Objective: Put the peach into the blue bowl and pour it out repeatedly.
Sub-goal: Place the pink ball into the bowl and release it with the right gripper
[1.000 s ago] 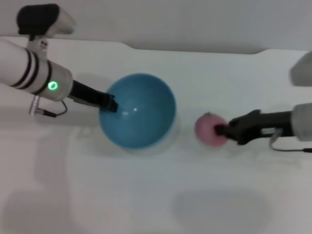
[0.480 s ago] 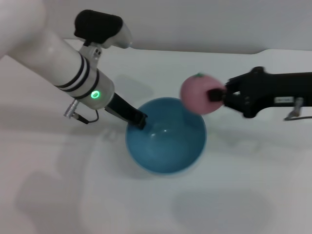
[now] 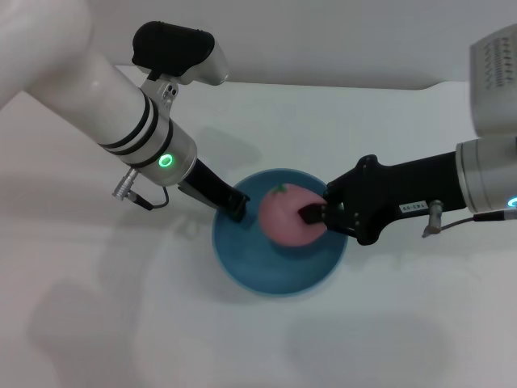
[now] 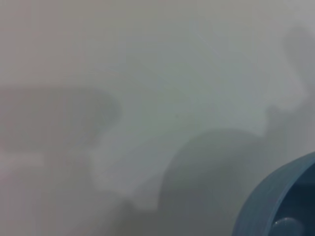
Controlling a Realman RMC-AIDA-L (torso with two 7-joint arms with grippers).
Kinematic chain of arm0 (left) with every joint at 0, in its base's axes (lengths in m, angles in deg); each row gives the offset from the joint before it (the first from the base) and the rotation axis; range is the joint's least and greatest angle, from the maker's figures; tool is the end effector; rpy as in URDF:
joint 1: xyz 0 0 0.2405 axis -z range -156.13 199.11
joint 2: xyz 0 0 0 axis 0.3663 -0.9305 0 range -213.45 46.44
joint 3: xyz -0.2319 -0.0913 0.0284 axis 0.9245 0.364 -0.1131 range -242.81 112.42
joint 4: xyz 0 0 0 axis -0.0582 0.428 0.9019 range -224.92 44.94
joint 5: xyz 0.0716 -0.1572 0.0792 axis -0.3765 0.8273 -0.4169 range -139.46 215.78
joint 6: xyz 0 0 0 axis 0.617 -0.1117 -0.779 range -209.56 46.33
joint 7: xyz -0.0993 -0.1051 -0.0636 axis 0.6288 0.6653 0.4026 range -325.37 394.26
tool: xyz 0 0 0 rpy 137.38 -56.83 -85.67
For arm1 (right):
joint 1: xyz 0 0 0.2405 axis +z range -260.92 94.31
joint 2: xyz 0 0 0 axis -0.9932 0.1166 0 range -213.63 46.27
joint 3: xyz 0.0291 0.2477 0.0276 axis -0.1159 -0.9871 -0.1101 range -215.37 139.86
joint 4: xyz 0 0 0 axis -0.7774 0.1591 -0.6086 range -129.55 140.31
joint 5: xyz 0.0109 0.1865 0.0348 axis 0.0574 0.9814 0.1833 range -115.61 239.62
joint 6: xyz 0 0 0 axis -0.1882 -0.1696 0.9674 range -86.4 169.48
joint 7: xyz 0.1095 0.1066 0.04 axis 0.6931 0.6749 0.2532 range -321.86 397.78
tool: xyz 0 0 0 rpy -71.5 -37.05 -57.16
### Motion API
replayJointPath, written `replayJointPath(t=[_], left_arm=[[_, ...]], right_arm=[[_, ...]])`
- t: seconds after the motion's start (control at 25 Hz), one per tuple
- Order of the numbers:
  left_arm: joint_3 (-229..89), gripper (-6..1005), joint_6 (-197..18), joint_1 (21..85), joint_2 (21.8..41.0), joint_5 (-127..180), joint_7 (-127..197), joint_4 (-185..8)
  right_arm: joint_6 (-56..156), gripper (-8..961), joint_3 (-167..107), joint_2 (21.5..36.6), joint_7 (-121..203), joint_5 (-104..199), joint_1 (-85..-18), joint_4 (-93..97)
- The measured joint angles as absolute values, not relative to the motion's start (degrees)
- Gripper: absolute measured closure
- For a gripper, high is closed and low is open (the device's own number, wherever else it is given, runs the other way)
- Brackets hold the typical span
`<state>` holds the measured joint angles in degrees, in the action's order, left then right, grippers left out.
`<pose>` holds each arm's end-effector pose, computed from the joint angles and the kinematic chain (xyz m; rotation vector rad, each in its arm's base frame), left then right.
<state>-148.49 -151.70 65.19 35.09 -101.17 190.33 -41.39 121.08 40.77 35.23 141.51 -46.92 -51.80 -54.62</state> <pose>-0.2041 0.3596 -0.0704 -2.4909 -1.3026 0.3694 0.1562 0.3188 -0.0523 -3.0310 0.4039 0.3223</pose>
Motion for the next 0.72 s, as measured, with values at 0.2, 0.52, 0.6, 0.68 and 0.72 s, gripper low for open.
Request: replayJointPath(t=[0.2,0.52,0.6,0.68,0.72], left_arm=[[-148.8,1000,-152.6,65.5,35.1,-101.1,190.4,-41.1],[-148.9,1000,-153.0,65.5,35.15,-101.1,190.2,-41.0],[-148.9,1000,-153.0,65.5,35.12,-101.2,190.1,-41.0],[-148.9,1000,-152.9,65.4,35.07,-101.2,190.0,-41.0],[-148.9,1000,-152.9,65.4,35.06,-101.3,189.9,-40.9]], right_arm=[[116.4,803,43.7,35.24,148.0,-50.9,-51.3,-54.3],[115.3,559,46.2,35.25,149.3,-51.6,-50.7,-54.9],[115.3,553,46.2,35.27,149.3,-51.5,-50.7,-54.9],[115.3,548,46.0,35.3,149.4,-51.5,-50.7,-55.0],[115.3,545,45.8,35.31,149.5,-51.5,-50.7,-55.0]])
